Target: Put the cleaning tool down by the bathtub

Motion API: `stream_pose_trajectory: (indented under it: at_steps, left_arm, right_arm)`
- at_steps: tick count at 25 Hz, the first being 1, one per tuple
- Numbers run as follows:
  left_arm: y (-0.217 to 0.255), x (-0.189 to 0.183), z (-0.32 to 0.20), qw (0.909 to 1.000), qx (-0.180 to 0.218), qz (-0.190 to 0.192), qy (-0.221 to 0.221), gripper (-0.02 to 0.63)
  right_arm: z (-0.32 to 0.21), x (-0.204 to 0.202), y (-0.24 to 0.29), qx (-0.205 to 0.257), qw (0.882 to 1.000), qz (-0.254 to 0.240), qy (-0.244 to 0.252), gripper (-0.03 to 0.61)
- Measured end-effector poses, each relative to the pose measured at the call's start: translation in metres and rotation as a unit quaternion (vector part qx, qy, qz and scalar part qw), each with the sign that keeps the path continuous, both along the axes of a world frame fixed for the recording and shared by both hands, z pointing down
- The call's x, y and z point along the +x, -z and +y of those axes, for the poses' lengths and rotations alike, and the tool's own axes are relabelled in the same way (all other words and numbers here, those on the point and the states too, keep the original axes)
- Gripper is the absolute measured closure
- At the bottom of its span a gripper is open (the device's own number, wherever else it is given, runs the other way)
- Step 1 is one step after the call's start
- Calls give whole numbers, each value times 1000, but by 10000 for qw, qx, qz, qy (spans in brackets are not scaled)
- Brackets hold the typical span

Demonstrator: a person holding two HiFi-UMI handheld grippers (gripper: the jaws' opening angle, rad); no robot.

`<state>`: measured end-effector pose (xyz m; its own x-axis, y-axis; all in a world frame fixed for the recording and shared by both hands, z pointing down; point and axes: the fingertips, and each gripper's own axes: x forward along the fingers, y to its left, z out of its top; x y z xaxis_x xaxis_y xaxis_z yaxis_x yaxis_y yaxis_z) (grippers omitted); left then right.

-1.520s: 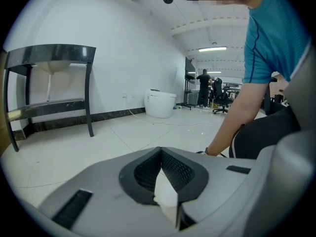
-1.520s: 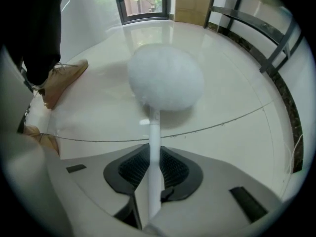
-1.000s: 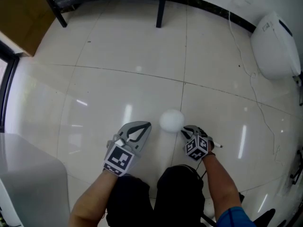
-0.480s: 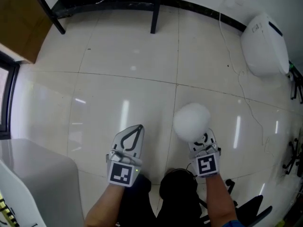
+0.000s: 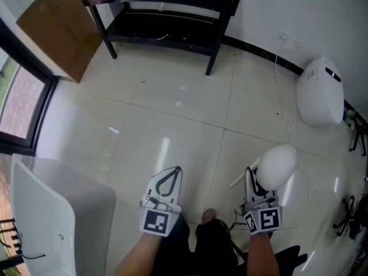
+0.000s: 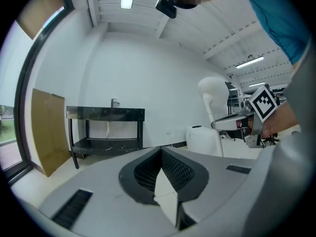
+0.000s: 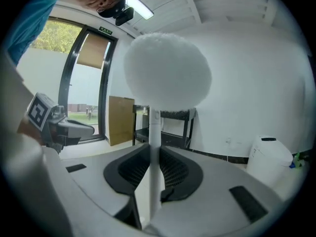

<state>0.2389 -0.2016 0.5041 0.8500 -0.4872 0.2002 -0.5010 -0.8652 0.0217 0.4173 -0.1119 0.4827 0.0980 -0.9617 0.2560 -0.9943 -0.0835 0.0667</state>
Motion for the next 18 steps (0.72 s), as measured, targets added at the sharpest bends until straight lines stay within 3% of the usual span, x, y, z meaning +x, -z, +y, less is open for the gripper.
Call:
stream_pose_trajectory:
  at_steps: [5, 9, 14, 18]
  left_arm:
    - [102, -36, 27, 10000, -72, -9, 13, 623]
    - [178, -58, 50, 9998, 138, -32, 122, 623]
    - [226, -97, 82, 9970, 489, 60, 602, 623]
    - [230, -140, 119, 9936, 377, -95, 1065, 623]
  right_arm:
    - [15, -46, 110, 141, 9995, -282, -75, 495]
    - [38, -77, 182, 381, 9963, -769, 8, 495]
    - [65, -110, 209, 545, 9887, -1355, 338, 495]
    - [89, -135, 213, 512, 9759, -2043, 573, 496]
